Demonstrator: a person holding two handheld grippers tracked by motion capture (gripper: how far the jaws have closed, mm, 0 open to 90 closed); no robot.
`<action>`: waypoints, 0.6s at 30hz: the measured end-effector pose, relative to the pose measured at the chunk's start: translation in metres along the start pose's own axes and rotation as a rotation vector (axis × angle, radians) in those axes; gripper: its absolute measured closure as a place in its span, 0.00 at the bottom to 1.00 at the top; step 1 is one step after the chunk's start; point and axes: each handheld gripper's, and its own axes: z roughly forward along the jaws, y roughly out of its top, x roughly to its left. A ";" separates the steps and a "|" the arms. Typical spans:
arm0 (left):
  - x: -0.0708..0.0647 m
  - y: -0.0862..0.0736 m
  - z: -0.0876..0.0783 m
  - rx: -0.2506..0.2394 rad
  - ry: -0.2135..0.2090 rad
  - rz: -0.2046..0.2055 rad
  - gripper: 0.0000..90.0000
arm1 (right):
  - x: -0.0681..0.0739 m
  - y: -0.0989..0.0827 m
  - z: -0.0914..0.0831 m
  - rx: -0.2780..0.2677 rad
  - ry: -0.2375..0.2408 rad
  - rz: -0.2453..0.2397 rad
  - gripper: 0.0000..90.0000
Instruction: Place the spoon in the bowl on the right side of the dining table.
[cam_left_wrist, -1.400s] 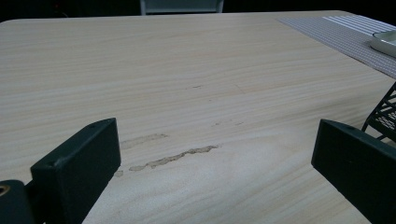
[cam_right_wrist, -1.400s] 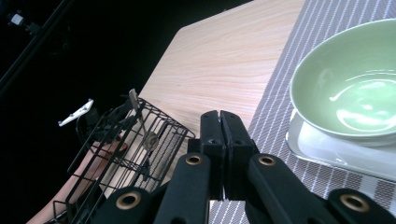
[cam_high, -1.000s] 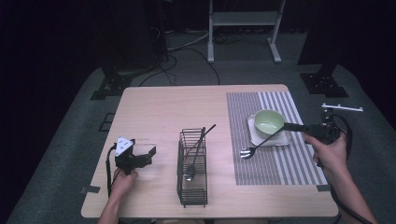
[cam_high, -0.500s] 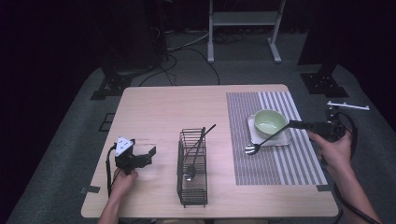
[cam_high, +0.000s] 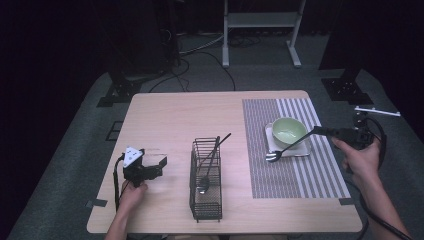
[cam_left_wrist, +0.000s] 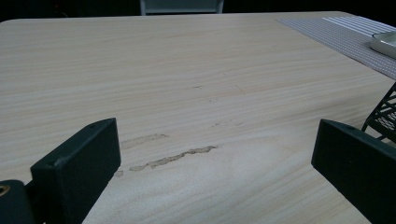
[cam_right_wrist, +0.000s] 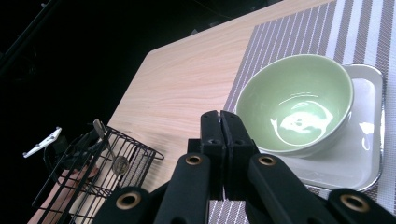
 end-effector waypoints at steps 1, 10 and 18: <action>0.000 0.000 0.000 0.000 0.000 0.000 0.00 | -0.001 0.000 0.000 -0.002 -0.002 0.000 0.98; 0.000 0.000 0.000 0.001 0.000 0.001 0.00 | -0.003 0.005 -0.001 -0.013 -0.021 0.000 0.98; 0.000 0.000 0.000 0.000 0.000 0.000 0.00 | -0.004 0.008 -0.004 -0.034 -0.037 0.000 0.98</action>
